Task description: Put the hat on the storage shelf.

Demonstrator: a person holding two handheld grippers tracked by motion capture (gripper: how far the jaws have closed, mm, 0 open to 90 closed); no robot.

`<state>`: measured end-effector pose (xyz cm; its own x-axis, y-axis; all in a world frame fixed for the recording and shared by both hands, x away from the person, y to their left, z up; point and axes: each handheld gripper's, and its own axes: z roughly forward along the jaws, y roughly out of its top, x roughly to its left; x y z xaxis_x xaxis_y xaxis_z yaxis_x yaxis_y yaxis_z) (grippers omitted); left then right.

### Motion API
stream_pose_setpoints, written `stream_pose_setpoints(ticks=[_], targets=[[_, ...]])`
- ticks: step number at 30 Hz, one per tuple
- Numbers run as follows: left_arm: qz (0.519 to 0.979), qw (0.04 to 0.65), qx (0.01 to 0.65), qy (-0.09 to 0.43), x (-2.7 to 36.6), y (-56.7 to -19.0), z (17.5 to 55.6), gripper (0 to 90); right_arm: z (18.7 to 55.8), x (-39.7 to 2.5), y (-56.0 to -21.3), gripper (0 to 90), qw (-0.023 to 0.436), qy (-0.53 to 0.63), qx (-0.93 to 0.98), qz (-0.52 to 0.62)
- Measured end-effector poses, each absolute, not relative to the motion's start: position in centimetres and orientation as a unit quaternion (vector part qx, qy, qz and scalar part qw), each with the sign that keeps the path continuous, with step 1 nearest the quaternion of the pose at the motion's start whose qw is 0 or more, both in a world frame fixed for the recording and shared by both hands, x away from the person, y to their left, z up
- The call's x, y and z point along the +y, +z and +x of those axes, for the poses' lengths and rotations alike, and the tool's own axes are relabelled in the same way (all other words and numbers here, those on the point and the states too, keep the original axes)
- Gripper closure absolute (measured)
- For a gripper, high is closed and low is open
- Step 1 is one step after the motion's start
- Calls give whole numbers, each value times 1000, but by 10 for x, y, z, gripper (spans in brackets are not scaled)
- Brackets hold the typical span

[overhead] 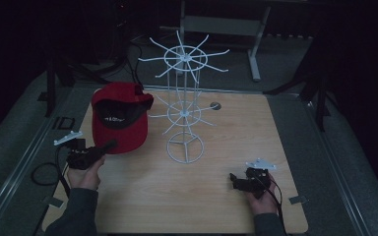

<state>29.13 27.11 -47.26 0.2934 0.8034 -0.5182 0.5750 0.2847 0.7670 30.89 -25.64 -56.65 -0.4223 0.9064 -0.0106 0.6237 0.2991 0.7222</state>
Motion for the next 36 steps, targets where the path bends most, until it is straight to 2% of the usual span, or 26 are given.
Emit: stream_pose_setpoints(ticks=[36], targets=[[580, 575, 563, 126, 270, -432, 299, 856, 309, -256, -567, 133, 216, 329, 776, 492]])
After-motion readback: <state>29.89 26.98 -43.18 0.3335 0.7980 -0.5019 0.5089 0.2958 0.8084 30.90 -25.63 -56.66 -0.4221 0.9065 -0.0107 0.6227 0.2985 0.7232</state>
